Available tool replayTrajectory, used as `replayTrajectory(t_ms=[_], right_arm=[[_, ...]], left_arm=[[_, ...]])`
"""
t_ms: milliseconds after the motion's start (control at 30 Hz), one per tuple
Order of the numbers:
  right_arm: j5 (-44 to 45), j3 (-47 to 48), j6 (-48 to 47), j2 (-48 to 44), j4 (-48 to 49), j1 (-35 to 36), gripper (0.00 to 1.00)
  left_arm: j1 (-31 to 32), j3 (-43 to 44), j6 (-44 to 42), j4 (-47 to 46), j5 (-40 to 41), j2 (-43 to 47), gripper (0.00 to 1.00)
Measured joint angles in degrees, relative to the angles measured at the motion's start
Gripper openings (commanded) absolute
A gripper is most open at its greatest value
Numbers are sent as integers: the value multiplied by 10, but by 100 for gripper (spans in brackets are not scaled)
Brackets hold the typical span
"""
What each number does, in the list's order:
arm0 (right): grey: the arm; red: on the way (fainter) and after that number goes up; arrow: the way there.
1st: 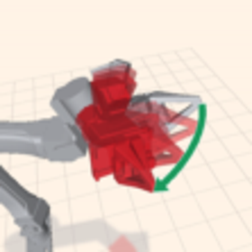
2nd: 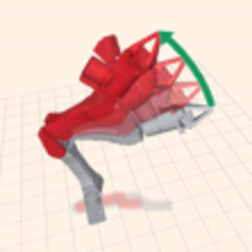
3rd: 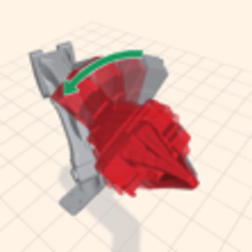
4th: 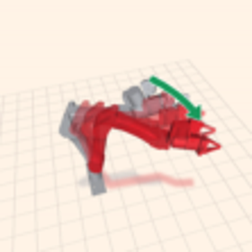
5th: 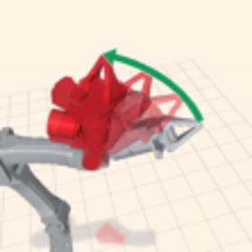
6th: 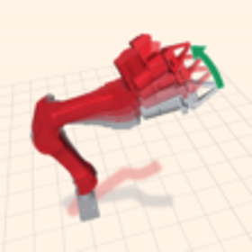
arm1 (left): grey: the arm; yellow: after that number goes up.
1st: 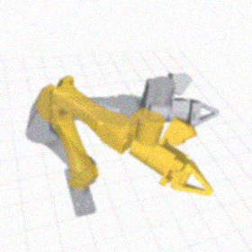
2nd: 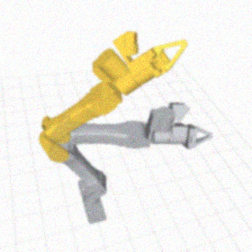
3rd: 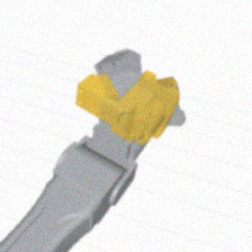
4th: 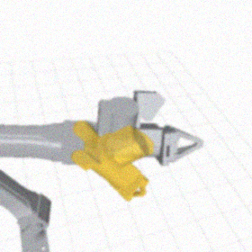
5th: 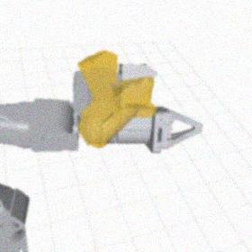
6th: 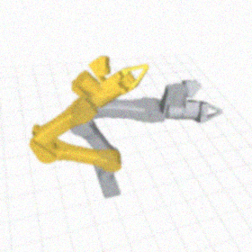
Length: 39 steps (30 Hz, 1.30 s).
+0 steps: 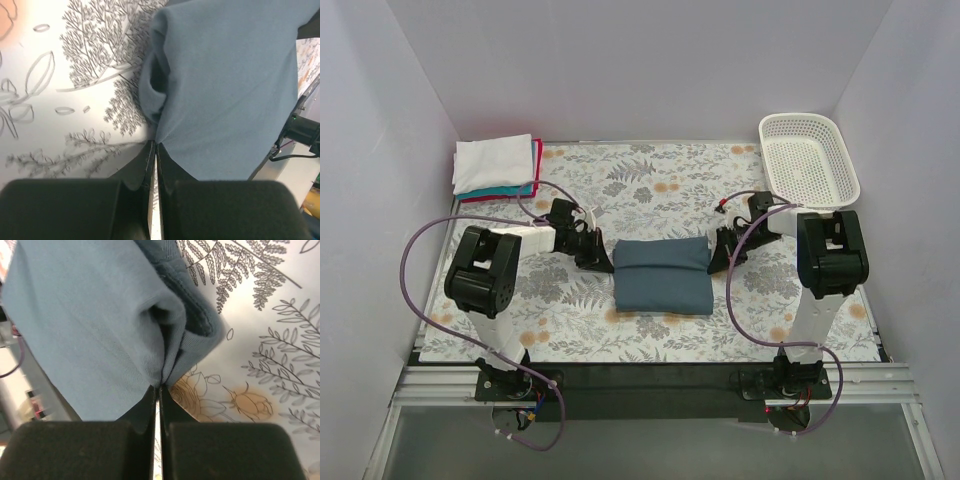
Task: Fold and stack the t-shirts
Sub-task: Fold the tshirt
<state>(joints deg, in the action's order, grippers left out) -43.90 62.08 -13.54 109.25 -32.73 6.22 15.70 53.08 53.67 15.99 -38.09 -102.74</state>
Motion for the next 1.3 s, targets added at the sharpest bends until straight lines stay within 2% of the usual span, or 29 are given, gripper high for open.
replayTrajectory(t_ms=[167,233,267,300,367,400,467,500,667,733,800,900,1067,1133,1300], right_arm=[[-10,24,15,24,0,1,1],[-6,40,18,28,5,2,14],[-2,46,20,29,7,2,21],[2,53,20,29,8,2,35],[13,64,16,27,7,2,48],[18,68,13,23,5,1,58],[23,70,8,3,-3,-1,64],[23,70,5,-12,-7,-2,66],[-23,76,28,-102,8,-2,61],[-54,84,55,-108,38,4,52],[-81,94,83,-82,71,15,43],[-103,114,111,-11,100,28,34],[-94,127,130,107,119,34,28],[-108,139,141,131,115,30,23],[-83,192,144,135,114,28,28]], left_arm=[[-2,38,-8,-1,-13,-43,0],[-3,56,-13,-2,-10,-52,4],[-4,61,-16,-2,-10,-53,11],[-5,65,-20,-2,-10,-52,19],[-8,68,-28,-1,-12,-45,38],[-12,67,-31,2,-15,-38,46],[-22,64,-33,3,-25,-14,56],[-25,62,-34,0,-32,5,56],[-33,57,7,-69,-90,93,54],[-26,66,39,-107,-114,85,52],[-14,77,68,-139,-128,52,50],[-1,94,103,-180,-138,-20,49],[5,127,128,-197,-136,-152,44],[3,158,139,-198,-158,-191,41],[-5,223,113,-181,-153,-214,42]])
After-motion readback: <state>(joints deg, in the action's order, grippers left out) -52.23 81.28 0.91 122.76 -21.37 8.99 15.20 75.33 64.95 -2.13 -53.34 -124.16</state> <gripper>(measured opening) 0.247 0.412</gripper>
